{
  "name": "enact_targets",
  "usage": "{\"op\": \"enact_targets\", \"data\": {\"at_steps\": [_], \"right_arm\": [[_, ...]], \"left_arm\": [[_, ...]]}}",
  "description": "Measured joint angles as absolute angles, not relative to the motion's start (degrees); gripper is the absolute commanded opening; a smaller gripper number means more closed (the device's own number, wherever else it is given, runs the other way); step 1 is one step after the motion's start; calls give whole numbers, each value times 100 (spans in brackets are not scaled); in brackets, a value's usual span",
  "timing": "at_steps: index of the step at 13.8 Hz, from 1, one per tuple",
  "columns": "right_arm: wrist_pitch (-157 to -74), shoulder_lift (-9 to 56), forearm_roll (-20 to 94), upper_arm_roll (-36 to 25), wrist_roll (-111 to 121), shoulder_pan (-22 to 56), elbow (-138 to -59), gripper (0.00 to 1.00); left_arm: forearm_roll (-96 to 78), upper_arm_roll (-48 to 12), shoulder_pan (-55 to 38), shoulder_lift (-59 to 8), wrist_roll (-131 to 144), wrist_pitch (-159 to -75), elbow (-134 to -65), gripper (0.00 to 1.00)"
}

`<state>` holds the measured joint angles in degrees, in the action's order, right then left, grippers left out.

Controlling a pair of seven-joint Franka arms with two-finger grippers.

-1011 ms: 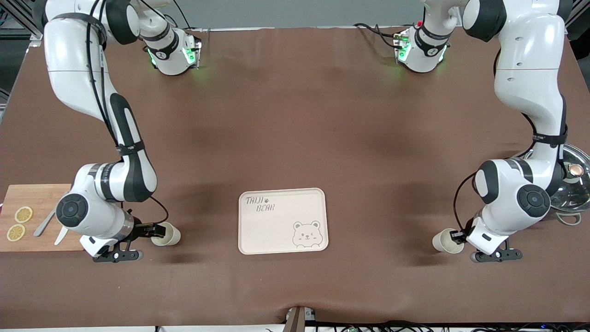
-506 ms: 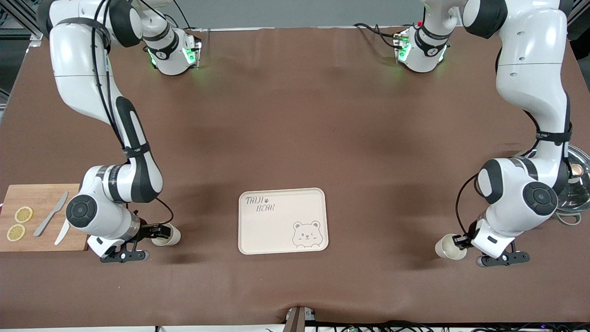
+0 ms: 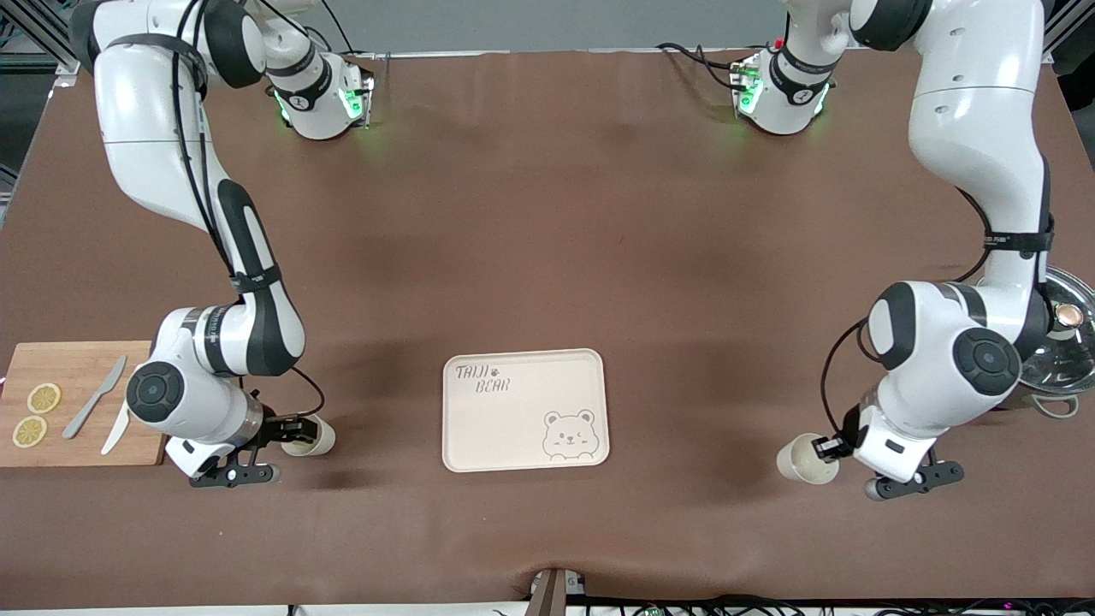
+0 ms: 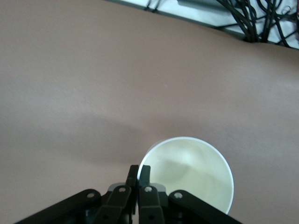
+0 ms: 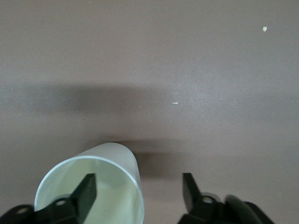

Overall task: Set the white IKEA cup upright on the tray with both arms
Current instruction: 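Carry the cup to the tray with the left gripper while the right gripper lifts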

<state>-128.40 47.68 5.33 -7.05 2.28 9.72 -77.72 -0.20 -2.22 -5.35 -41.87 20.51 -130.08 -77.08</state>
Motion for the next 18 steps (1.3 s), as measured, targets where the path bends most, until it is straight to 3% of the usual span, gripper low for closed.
{"op": "enact_targets", "data": {"at_steps": [5,9,18], "right_arm": [[-12840,4772,533,-703,228,972,-7772,0],[-12846,4756,564,-685,228,982,-7748,0],[-12822,4757,590,-582,204,994,-7668,0]], "left_arm": [[-20,-211,-1040,-4114,3020,-12713,-7645,0],[-18,-141,-1581,-4084,3993,-12676,-7644,0],[-18,626,-3150,-4102,5748,-12676,-7540,0]]}}
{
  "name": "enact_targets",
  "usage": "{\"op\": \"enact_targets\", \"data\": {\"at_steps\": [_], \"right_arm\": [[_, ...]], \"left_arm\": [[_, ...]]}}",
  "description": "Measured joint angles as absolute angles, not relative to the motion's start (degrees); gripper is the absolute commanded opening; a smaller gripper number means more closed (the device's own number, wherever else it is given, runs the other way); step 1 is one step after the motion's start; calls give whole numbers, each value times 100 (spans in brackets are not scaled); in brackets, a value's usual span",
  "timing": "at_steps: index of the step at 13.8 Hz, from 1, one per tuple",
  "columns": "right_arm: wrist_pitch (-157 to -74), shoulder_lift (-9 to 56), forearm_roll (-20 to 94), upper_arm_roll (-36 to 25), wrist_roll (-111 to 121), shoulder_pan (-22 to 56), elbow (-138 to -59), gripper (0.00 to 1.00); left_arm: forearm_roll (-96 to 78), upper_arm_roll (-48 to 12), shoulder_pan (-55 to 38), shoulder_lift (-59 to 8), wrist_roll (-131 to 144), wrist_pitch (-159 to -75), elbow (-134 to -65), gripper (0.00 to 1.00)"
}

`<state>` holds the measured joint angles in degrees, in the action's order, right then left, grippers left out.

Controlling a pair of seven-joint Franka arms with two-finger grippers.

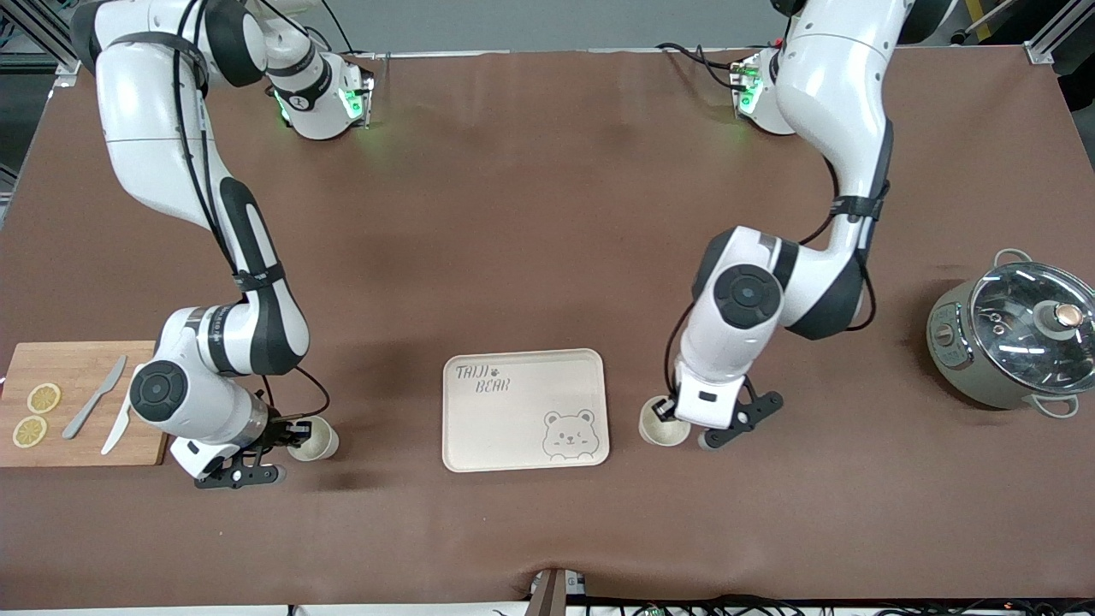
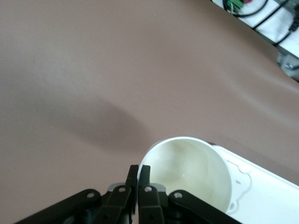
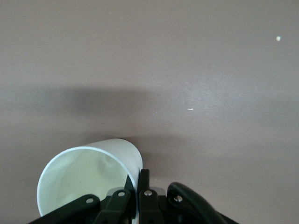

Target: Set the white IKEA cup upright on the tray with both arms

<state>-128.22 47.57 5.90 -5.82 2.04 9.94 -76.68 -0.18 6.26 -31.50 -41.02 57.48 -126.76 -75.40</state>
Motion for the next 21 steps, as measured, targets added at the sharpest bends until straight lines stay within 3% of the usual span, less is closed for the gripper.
{"op": "enact_targets", "data": {"at_steps": [7,19,21], "right_arm": [[-11958,4706,1107,-486,-298,1033,-7038,0],[-11979,4698,1113,-428,-2656,2198,-6965,0],[-11991,4697,1113,-432,-2950,2382,-6935,0]], "left_arm": [[-18,635,-3742,-4407,6025,-12678,-7389,0],[-18,624,-4101,-4994,6278,-13067,-7212,0],[-18,623,-4127,-5016,6299,-13108,-7212,12]]}}
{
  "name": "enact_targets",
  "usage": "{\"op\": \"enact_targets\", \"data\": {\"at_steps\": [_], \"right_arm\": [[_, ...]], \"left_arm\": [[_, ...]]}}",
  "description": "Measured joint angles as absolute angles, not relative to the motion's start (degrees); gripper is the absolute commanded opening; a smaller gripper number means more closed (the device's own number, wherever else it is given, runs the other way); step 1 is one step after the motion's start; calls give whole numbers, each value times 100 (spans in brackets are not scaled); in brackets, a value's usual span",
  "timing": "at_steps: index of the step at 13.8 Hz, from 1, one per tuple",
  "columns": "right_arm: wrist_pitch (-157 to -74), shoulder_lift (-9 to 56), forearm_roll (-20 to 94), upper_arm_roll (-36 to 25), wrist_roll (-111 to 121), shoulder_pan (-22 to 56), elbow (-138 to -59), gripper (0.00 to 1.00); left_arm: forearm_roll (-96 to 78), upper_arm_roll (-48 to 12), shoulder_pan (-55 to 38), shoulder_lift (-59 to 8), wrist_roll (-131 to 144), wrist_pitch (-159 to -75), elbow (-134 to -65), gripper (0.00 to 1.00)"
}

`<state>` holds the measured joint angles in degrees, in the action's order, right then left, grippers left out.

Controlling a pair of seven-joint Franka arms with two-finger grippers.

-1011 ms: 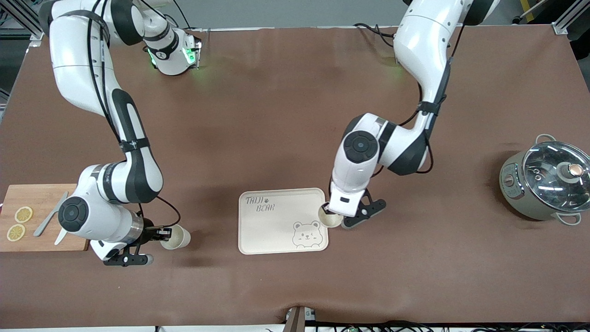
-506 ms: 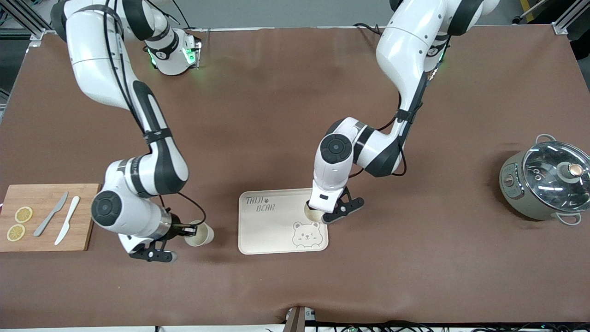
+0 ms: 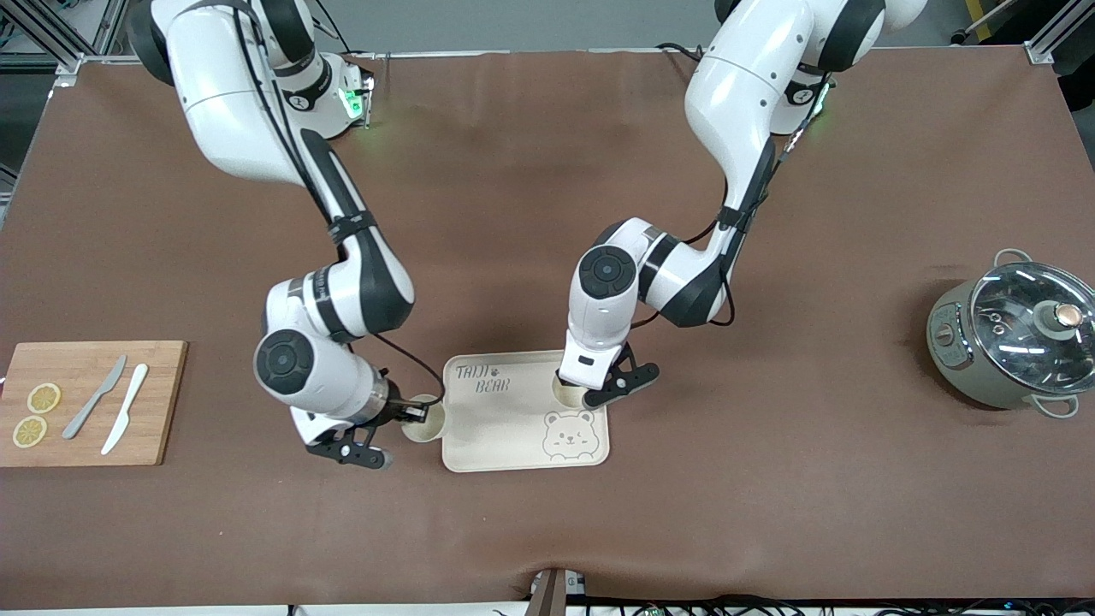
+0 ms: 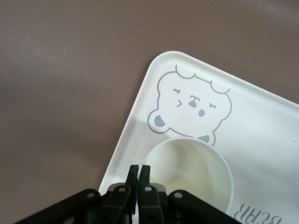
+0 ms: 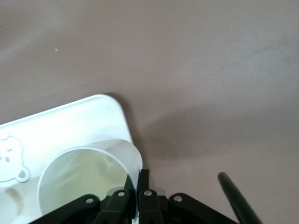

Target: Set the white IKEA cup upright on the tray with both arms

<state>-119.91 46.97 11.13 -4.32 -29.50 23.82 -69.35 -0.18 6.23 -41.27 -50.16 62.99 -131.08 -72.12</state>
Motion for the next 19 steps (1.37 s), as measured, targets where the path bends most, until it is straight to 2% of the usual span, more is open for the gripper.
{"op": "enact_targets", "data": {"at_steps": [5,6,8,14,19], "right_arm": [[-12328,4730,1113,-431,-3372,2638,-6954,0],[-12397,4759,1113,-431,-3431,2700,-6965,0],[-12509,4855,1113,-432,-3477,2784,-6972,0],[-12879,5143,1113,-433,-3487,2956,-6989,0],[-12994,5171,1113,-434,-3489,2992,-7001,0]], "left_arm": [[-18,627,-4129,-5047,6300,-13144,-7207,87],[-18,628,-4129,-5047,6300,-13146,-7200,93],[-18,635,-4123,-5042,6300,-13155,-7154,100],[-18,765,-3941,-4637,6156,-13060,-7055,100],[-18,765,-3471,-4014,5327,-12348,-7062,100]]}}
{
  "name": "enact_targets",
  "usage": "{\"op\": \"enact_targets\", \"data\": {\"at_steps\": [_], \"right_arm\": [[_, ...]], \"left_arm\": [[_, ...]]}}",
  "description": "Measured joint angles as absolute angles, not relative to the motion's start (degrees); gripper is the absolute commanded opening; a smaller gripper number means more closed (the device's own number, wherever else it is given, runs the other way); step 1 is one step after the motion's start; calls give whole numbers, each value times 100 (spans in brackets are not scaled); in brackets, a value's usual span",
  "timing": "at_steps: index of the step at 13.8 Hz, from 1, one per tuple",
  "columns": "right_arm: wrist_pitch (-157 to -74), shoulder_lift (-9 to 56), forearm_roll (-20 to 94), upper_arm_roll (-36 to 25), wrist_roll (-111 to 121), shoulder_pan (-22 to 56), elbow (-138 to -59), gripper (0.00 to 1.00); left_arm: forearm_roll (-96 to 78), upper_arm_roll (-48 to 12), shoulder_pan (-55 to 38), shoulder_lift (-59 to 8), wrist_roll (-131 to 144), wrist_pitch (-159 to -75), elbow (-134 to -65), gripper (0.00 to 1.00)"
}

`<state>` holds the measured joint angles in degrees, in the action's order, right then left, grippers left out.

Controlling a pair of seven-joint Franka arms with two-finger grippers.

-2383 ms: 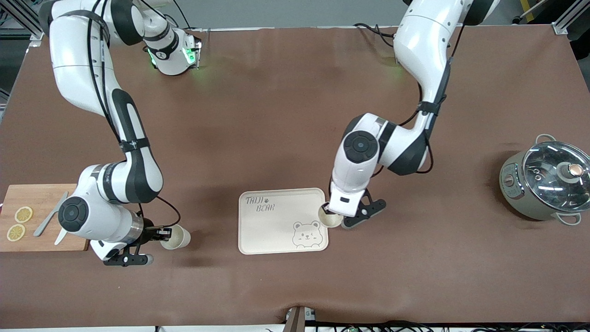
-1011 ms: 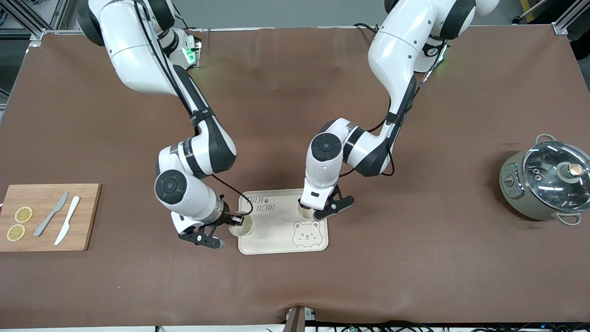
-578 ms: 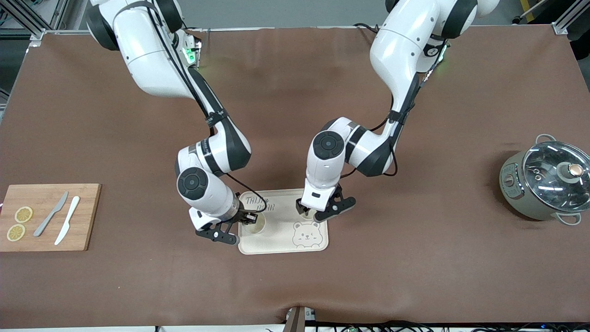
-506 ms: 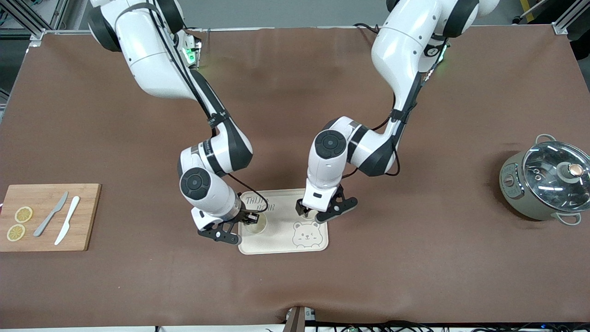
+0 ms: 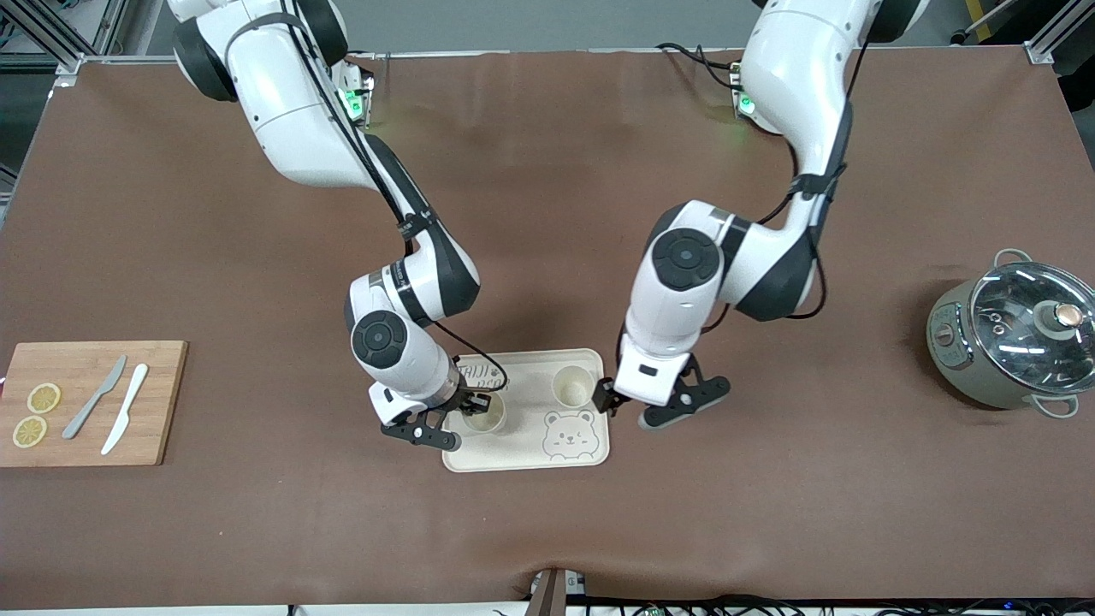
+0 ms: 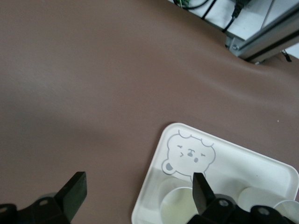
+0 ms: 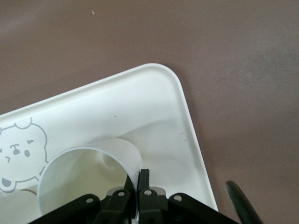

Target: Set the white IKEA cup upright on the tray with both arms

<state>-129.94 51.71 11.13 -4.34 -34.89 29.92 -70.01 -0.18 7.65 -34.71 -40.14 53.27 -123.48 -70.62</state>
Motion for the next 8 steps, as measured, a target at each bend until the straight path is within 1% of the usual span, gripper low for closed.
{"op": "enact_targets", "data": {"at_steps": [1,2,5,6,7,8], "right_arm": [[-13016,5175,1113,-434,-3489,3003,-7005,0],[-13027,5178,1113,-434,-3489,3011,-7010,8],[-13039,5185,1113,-434,-3489,3019,-7016,38],[-13040,5186,1113,-434,-3490,3019,-7017,53],[-13042,5186,1113,-435,-3491,3020,-7017,79],[-13045,5186,1113,-436,-3491,3020,-7016,100]], "left_arm": [[-18,765,-3376,-3889,5159,-12189,-7066,100],[-18,762,-3273,-3764,4991,-11999,-7071,100],[-52,759,-2950,-3432,4481,-11446,-7090,100],[-62,758,-2838,-3330,4332,-11268,-7095,100],[-67,759,-2731,-3232,4204,-11100,-7099,100],[-69,759,-2629,-3136,4067,-10948,-7103,100]]}}
